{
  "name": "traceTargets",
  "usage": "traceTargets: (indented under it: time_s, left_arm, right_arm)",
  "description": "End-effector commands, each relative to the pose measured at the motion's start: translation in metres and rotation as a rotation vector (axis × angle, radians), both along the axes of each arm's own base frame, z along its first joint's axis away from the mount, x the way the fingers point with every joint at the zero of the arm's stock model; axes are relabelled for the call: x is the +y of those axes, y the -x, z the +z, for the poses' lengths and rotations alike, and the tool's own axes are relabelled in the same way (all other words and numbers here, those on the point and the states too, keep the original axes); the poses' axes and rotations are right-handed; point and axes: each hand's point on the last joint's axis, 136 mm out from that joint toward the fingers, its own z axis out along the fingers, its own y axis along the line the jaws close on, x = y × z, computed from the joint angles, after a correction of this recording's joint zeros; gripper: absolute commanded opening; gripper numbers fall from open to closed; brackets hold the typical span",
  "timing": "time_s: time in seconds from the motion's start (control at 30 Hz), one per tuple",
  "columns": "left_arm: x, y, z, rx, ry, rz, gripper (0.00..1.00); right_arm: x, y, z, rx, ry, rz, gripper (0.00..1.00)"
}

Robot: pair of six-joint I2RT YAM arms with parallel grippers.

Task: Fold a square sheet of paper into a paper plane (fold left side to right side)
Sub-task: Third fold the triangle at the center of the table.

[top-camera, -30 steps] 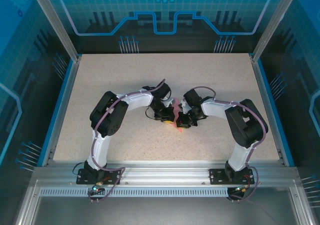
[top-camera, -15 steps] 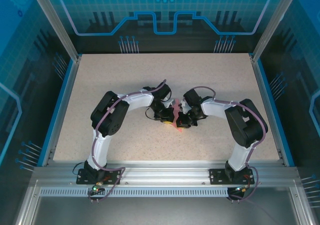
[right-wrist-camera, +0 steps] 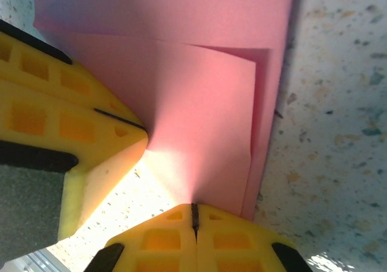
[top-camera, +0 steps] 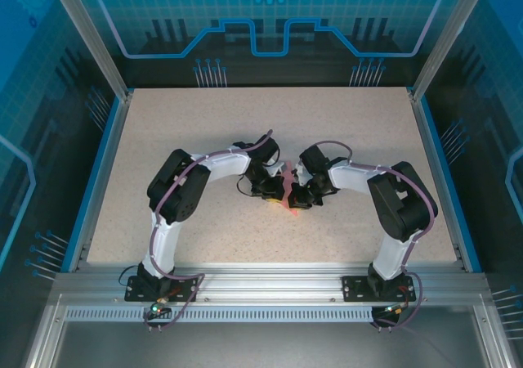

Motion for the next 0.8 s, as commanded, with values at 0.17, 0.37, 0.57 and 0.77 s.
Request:
traceTargets:
  time_s: [0.17,0.37,0.57,0.77]
  left_arm:
    - [0.075,-0.027,-0.02,-0.083,-0.224,0.076,0.08]
    - [0.093,-0.036,-0.017,-0.102,-0.249,0.089,0.08]
    - [0.104,-0.049,-0.011,-0.113,-0.249,0.122,0.09]
    - [0.099,-0.055,0.013,-0.141,-0.199,0.148,0.18]
  right_arm:
    - [-0.041,0.032,-0.033,0.124,0.197,-0.012,0.0]
    - [-0.041,0.032,-0.033,0.128,0.192,-0.009,0.0]
    - [-0.034,0.028,-0.027,0.102,0.149,-0.002,0.0]
    - [-0.012,0.007,0.001,-0.034,0.027,0.018,0.0]
